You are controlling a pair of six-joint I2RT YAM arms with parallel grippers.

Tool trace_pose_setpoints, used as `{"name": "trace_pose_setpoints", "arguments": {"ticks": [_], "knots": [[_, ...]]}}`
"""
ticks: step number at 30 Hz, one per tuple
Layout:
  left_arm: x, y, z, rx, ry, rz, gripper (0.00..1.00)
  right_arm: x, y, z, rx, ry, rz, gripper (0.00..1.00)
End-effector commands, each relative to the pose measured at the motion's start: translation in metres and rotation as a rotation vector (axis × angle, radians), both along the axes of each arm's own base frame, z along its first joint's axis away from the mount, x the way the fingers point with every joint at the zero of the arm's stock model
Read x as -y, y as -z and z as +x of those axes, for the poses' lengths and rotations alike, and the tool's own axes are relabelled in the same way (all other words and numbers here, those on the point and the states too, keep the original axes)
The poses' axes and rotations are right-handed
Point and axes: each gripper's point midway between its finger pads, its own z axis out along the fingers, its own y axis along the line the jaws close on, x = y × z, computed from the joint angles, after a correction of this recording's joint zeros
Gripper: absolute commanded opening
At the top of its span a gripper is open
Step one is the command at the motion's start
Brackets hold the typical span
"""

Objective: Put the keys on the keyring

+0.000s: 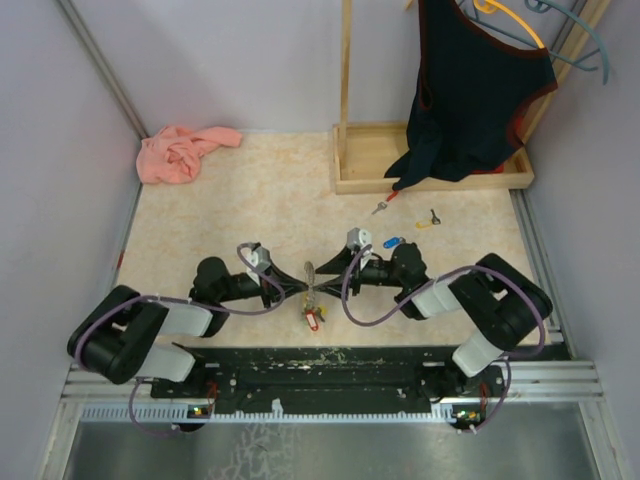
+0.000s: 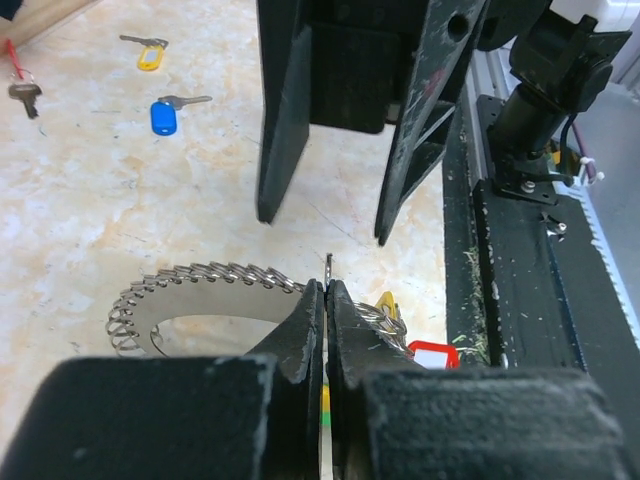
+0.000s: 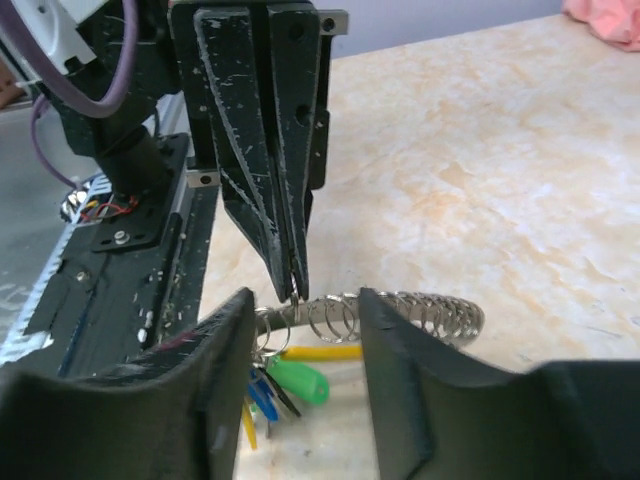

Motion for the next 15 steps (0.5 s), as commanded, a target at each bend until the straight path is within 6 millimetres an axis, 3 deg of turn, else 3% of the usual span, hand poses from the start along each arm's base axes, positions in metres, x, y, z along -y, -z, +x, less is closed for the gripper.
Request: {"name": "trace_pose_setpoints", "arguments": {"ticks": [1, 5, 9, 12, 15], "knots": [[0.0, -0.001, 0.014, 0.086, -0.023, 0.086, 0.01, 0.012, -0.019, 0.009, -0.015, 0.072, -0.003, 0.54], [-0.004, 0.004, 0.022, 0.132, -0.059, 0.159, 0.01, 0.025, -0.014, 0.017, -0.062, 0.173, -0.131, 0.71], [-0.002, 0.008, 0.025, 0.172, -0.075, 0.198, 0.01, 0.046, -0.017, 0.026, -0.074, 0.326, -0.154, 0.73], [0.004, 0.009, 0.026, 0.203, -0.077, 0.24, 0.01, 0.061, -0.022, 0.038, -0.132, 0.459, -0.149, 0.97], [0.007, 0.007, 0.028, 0.242, -0.102, 0.265, 0.01, 0.068, -0.028, 0.042, -0.129, 0.512, -0.148, 0.99]]}}
